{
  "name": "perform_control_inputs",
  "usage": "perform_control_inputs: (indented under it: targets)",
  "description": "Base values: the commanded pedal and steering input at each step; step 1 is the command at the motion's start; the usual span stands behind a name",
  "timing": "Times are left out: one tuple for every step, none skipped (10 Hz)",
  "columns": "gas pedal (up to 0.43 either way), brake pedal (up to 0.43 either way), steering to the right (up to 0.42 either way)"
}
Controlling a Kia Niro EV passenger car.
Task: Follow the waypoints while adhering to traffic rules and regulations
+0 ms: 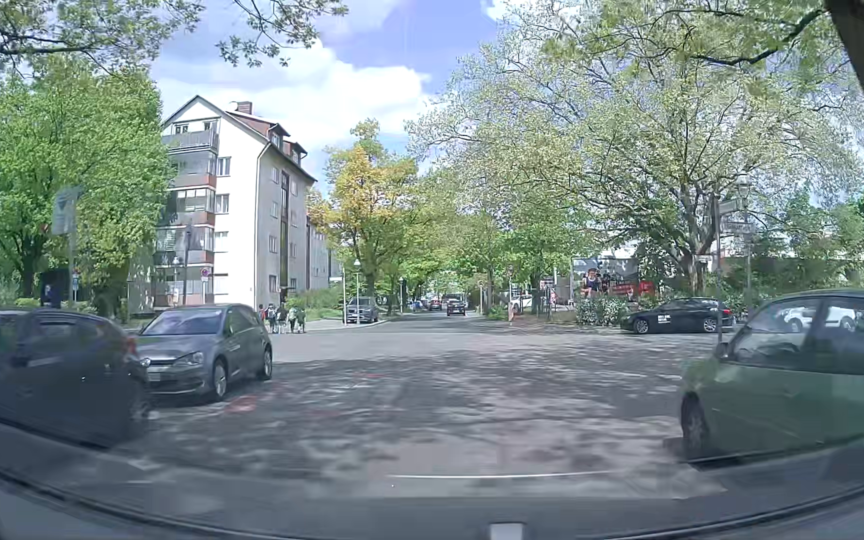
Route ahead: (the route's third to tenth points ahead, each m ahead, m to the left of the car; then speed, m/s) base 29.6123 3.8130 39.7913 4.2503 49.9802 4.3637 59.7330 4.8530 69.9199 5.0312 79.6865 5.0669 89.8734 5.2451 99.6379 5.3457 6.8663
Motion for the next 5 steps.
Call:
perform_control_inputs:
  targets:
    - [0.000, 0.140, 0.008]
    - [0.000, 0.165, 0.008]
    - [0.000, 0.189, 0.008]
    - [0.000, 0.213, 0.007]
    - [0.000, 0.226, 0.007]
